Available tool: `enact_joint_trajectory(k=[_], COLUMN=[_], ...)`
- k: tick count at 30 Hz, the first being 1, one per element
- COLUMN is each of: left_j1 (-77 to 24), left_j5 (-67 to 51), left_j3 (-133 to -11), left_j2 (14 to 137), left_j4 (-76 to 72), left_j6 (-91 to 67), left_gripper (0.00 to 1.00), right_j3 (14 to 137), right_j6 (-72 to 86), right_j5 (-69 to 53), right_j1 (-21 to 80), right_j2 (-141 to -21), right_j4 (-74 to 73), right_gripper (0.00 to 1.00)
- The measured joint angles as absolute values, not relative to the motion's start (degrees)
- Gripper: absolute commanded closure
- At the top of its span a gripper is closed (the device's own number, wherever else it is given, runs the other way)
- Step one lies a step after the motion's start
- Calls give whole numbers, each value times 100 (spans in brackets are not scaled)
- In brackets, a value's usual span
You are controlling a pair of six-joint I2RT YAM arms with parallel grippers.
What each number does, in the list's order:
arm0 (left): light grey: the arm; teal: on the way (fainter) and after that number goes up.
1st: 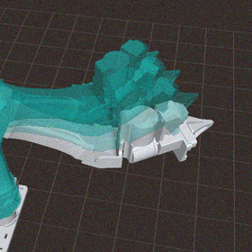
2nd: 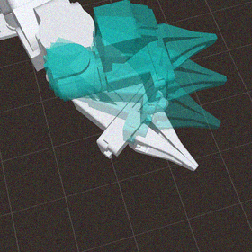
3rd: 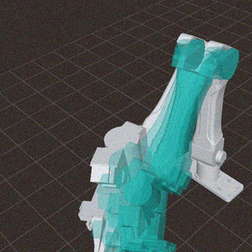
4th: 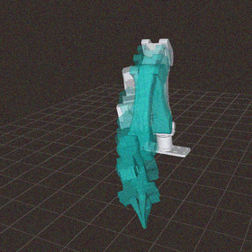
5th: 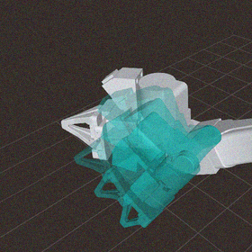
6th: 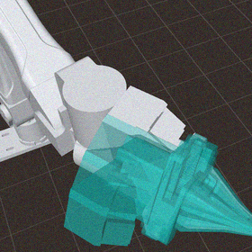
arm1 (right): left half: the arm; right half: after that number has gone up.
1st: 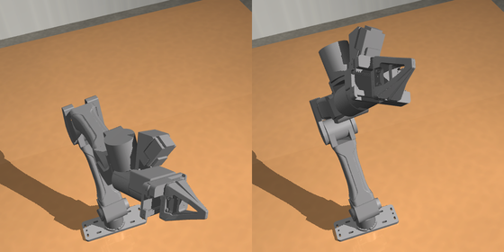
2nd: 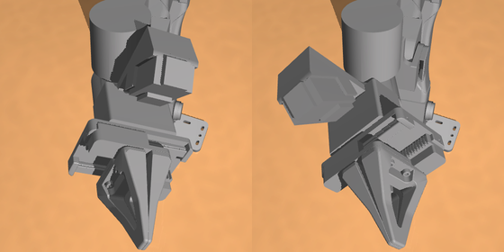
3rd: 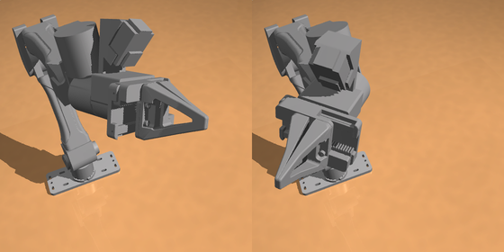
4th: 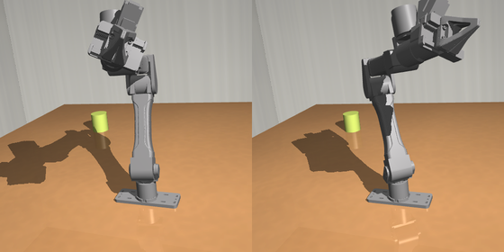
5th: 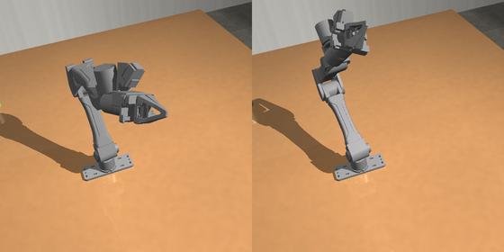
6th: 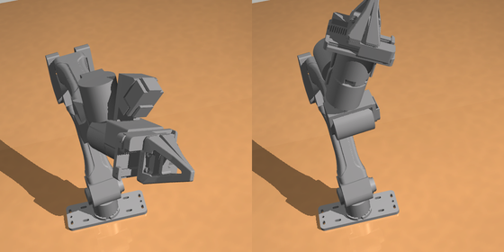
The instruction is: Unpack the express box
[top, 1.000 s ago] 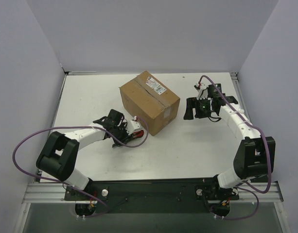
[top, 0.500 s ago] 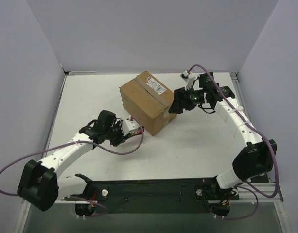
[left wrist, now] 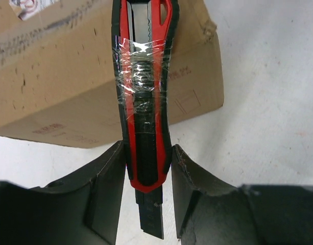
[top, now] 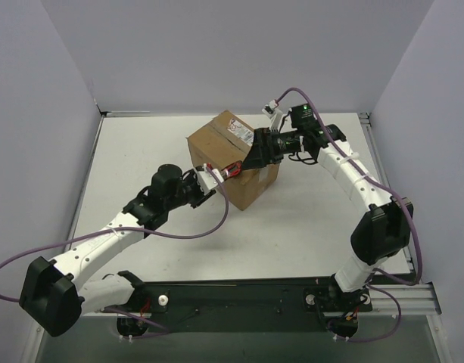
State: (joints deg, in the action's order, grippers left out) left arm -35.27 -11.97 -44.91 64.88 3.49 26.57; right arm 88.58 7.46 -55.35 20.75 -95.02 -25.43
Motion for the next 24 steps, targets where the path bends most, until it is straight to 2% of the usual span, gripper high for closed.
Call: enact_joint_trajectory(k=[11,20,23,24], left_j1=[-3677,-3708,-3712,-3715], left_j5=[-1114,-1120,-1116,-1118], left_j3=[-4740,-4827,-4877,-4884], left_j2=[6495,6495,6495,6495], left_j4=[91,104,110,106], left_j6=[2403,2392,2351,2342], left_gripper=[100,100,100,100], right_j3=[8884,9011,9011,9011], right_j6=[1199,1406,1483,1494], right_j5=[-5642,-5808,-5885,-5909], right_j1=[2215,2399,2410,2410], right_j2=[-9769,-10009,-10055,-10055], right_j4=[-2180,-1900,-1881,-1868], right_gripper=[33,50,71,92])
